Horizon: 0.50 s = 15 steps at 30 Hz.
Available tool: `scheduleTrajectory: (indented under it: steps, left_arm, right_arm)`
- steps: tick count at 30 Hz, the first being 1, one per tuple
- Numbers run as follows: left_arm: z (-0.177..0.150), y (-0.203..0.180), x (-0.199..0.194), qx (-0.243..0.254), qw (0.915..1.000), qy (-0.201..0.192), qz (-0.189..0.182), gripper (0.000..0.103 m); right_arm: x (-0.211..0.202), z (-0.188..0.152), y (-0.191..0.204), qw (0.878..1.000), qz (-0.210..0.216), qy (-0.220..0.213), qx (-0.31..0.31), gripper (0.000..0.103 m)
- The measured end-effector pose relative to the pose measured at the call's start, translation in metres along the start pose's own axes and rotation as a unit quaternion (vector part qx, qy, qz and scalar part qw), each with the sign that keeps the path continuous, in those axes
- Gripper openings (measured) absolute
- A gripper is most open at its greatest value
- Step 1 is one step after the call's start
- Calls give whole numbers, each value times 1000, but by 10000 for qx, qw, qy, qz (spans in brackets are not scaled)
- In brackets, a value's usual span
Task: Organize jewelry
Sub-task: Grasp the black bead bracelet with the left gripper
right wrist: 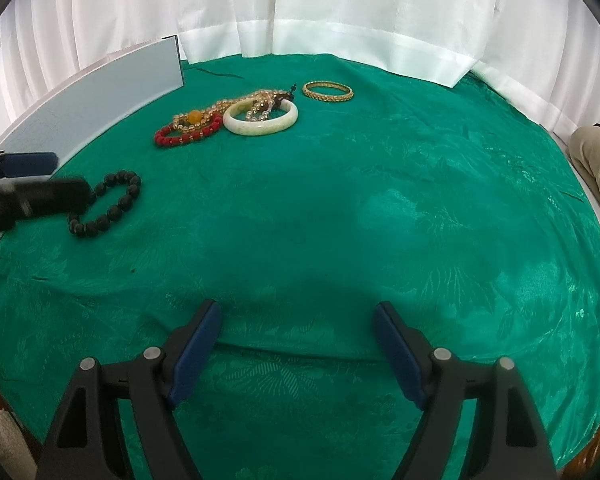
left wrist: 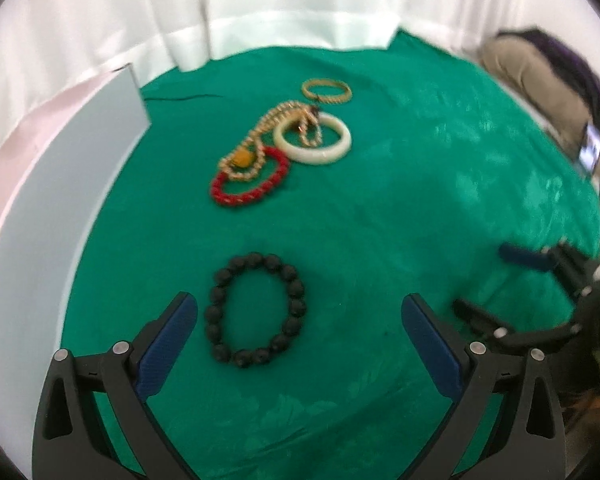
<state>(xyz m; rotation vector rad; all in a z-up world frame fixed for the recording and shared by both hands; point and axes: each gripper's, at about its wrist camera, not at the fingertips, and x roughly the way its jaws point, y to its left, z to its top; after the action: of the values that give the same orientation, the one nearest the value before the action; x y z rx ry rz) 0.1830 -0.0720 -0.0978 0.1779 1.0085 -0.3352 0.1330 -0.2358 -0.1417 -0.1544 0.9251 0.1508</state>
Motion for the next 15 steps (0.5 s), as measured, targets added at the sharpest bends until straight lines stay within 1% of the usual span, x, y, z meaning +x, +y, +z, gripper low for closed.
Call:
scheduleTrajectory:
  steps: [3, 4, 5, 7, 8, 9, 10, 13, 15]
  left_arm:
    - [0, -6, 16, 139, 9998, 152, -19, 91]
    - [0, -7, 21, 152, 9997, 212, -41, 91]
    - [0, -7, 24, 151, 9996, 246, -44, 91]
    - [-1, -5, 30, 134, 9993, 350, -89, 87]
    - [-2, -3, 36, 76, 9988, 451, -154, 82]
    - [-2, 0, 39, 13, 9984, 526, -204, 83]
    - [-3, 2, 37, -4, 9990, 405, -213, 82]
    - [-3, 5, 37, -1, 9989, 410, -232, 82]
    - [-5, 6, 35, 23, 9991, 366, -228, 78]
  right_arm:
    - [0, -1, 0, 10000, -2, -15, 3, 81]
    - [0, -1, 0, 10000, -2, -21, 2, 81]
    - [-1, -1, 0, 10000, 0, -24, 2, 81]
    - [0, -1, 0, 10000, -2, -19, 3, 81]
    - [-1, -1, 0, 10000, -1, -17, 3, 81]
    - [0, -1, 0, 10000, -1, -22, 0, 81]
    - [-1, -1, 0, 10000, 0, -23, 1, 81]
    - [-1, -1, 0, 10000, 1, -25, 2, 81]
    - [-1, -1, 0, 10000, -5, -25, 6, 81]
